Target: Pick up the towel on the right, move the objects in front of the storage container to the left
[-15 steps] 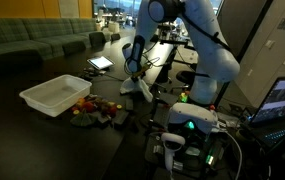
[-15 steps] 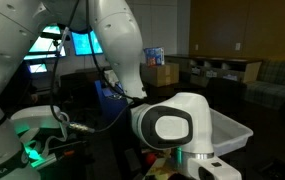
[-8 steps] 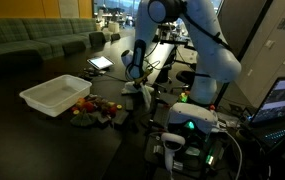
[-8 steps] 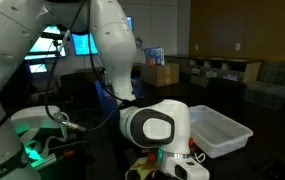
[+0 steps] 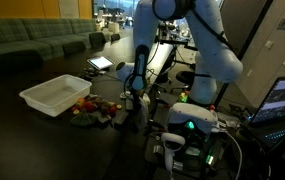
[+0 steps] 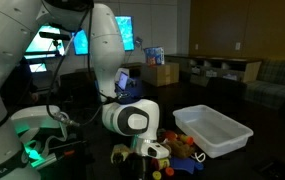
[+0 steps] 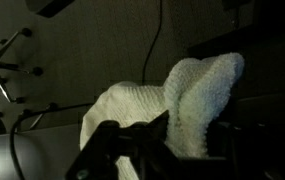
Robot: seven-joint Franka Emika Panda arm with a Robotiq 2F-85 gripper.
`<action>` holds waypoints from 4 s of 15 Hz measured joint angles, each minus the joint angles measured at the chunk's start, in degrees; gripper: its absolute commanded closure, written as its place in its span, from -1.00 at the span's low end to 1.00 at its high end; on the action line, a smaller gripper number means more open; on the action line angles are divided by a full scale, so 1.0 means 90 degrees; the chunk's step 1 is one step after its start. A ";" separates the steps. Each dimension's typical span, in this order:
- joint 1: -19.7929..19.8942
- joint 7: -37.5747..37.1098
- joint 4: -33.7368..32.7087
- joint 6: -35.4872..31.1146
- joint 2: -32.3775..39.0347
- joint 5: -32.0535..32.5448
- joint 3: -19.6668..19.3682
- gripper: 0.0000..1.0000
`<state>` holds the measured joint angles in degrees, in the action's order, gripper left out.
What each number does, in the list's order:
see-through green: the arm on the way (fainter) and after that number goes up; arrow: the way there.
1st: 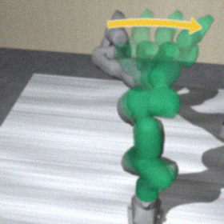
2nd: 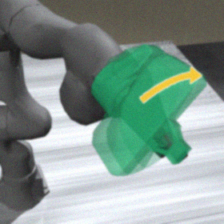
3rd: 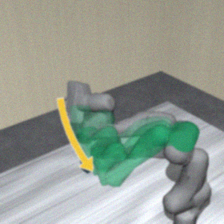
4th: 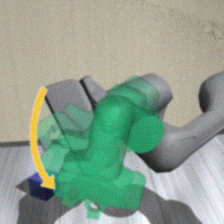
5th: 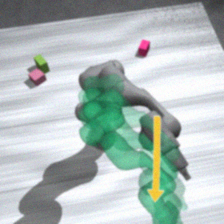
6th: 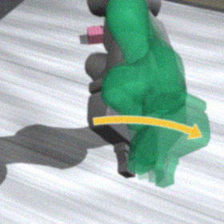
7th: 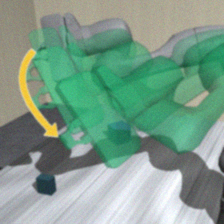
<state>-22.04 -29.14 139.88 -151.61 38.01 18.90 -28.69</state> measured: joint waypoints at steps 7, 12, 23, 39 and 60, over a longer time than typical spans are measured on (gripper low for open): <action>-0.0044 0.0157 0.0181 0.0246 -0.0420 0.0044 0.1076 0.92; 0.0064 0.0121 -0.0414 0.0537 -0.0382 -0.0575 0.1969 0.92; 0.0023 -0.0412 -0.2372 0.1571 0.0412 -0.1677 0.3090 0.92; -0.0337 -0.1369 -0.5348 0.2791 0.1352 -0.2921 0.4186 0.91; 0.2202 0.2774 -0.1630 0.4156 -0.3172 -0.4655 0.4047 0.91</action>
<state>-2.22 -4.18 125.21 -114.20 9.46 -23.00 7.73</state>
